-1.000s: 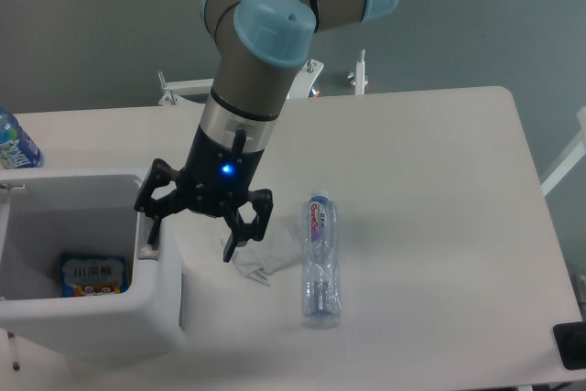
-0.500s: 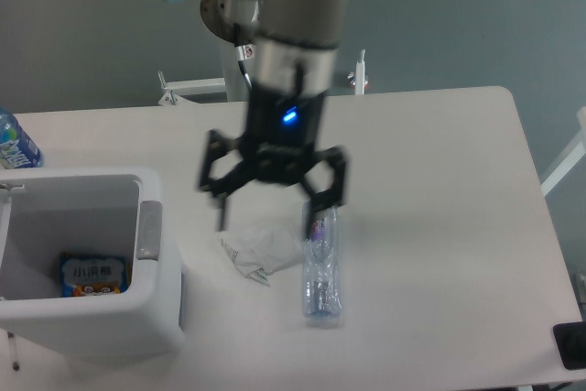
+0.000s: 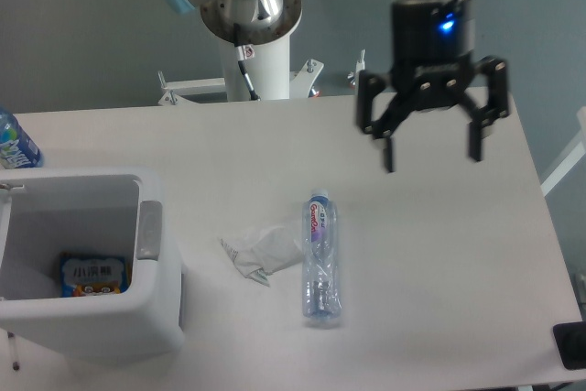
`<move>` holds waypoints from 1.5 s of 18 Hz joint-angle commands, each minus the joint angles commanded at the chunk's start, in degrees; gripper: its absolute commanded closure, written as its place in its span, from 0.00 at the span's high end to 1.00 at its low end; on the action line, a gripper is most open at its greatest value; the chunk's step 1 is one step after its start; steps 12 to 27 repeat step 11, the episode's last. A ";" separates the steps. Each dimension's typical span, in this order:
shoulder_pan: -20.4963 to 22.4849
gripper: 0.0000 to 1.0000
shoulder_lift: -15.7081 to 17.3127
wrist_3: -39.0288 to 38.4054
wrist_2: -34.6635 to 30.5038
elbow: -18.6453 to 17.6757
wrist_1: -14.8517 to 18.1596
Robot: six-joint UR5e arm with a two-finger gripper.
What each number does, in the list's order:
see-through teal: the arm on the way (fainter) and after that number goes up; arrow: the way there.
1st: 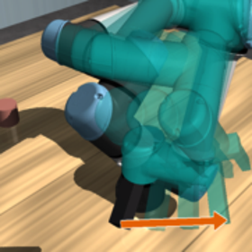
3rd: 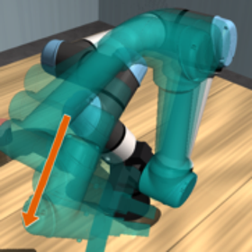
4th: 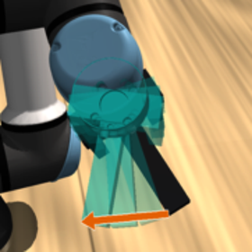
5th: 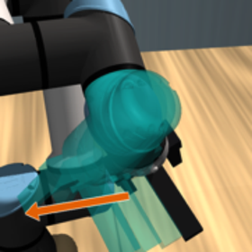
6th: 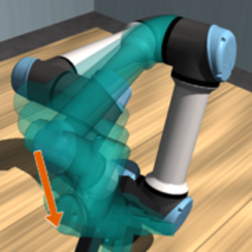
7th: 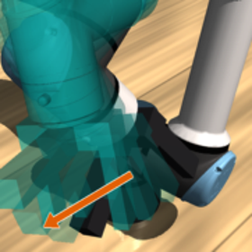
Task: Open the trash can
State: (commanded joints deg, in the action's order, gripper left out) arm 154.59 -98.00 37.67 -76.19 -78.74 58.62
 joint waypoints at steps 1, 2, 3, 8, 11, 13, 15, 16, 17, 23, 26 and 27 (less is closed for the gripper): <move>0.61 1.00 0.27 3.87 -1.84 -0.70 0.44; 1.23 1.00 0.70 7.65 -3.60 -1.41 0.62; 1.84 1.00 0.88 10.73 -4.83 -2.20 0.71; 5.27 1.00 4.04 21.46 -6.78 -8.25 0.10; 6.07 1.00 5.28 25.35 -6.95 -10.46 -0.17; 6.07 1.00 5.28 25.35 -6.95 -10.46 -0.17; 6.07 1.00 5.28 25.35 -6.95 -10.46 -0.17; 6.07 1.00 5.28 25.35 -6.95 -10.46 -0.17; 6.07 1.00 5.28 25.35 -6.95 -10.46 -0.17; 6.07 1.00 5.28 25.35 -6.95 -10.46 -0.17; 6.07 1.00 5.28 25.35 -6.95 -10.46 -0.17; 6.07 1.00 5.28 25.35 -6.95 -10.46 -0.17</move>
